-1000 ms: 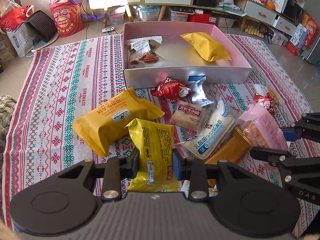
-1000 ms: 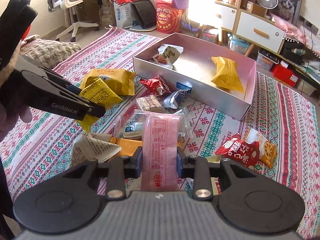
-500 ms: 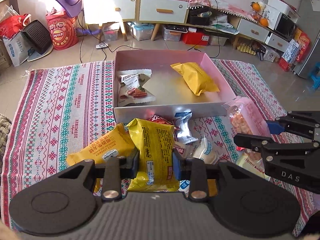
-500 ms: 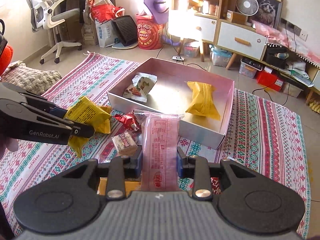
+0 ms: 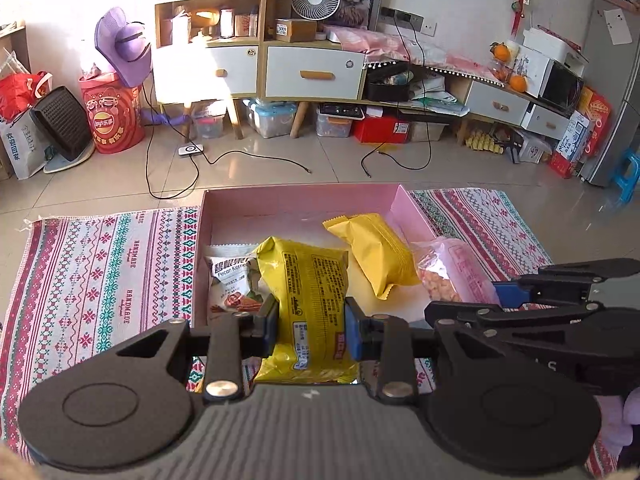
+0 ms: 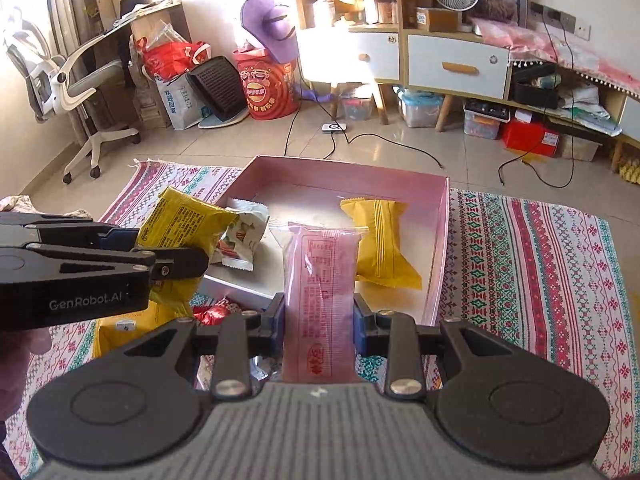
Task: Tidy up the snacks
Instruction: 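Carry both packets over the tray and lower them inside, then open both tools to release the packets into the tray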
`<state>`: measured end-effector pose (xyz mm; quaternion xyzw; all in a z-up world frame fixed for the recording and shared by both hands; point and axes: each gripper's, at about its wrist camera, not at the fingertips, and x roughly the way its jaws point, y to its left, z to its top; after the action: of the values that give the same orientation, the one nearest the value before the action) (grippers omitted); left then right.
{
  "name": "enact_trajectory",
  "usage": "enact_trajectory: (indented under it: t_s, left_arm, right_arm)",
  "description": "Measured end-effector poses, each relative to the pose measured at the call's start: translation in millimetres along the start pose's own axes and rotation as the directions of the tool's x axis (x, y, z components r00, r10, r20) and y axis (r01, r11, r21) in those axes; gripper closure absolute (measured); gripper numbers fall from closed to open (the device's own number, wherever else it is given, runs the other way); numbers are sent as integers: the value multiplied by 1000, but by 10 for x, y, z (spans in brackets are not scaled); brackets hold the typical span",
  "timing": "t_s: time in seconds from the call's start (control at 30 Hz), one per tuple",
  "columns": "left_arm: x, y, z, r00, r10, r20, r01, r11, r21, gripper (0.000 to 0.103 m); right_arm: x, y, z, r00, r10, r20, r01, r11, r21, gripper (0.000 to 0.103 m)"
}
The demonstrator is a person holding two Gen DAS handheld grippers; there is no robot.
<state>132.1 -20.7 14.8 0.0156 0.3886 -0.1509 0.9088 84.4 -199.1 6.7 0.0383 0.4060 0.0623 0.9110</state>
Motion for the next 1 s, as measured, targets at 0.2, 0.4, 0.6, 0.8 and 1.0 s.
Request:
enact_trajectory:
  t_s: [0.2, 0.4, 0.6, 0.8, 1.0]
  left_arm:
    - [314, -53, 99, 1000, 9, -18, -9, 1000, 7, 64]
    - [588, -90, 190, 999, 33, -26, -32, 999, 31, 64]
    - [808, -50, 229, 999, 32, -43, -32, 999, 4, 64]
    - [937, -1, 264, 998, 30, -59, -32, 999, -30, 64]
    - [943, -14, 261, 997, 38, -65, -39, 999, -11, 64]
  right_arm:
    - [210, -139, 186, 999, -33, -11, 34, 999, 25, 74]
    - [439, -250, 331, 992, -119, -29, 119, 993, 3, 74]
    - [700, -341, 421, 985, -160, -65, 160, 987, 0, 74]
    - [809, -389, 512, 985, -162, -62, 162, 987, 5, 74]
    - [835, -309, 508, 994, -78, -78, 79, 997, 5, 74]
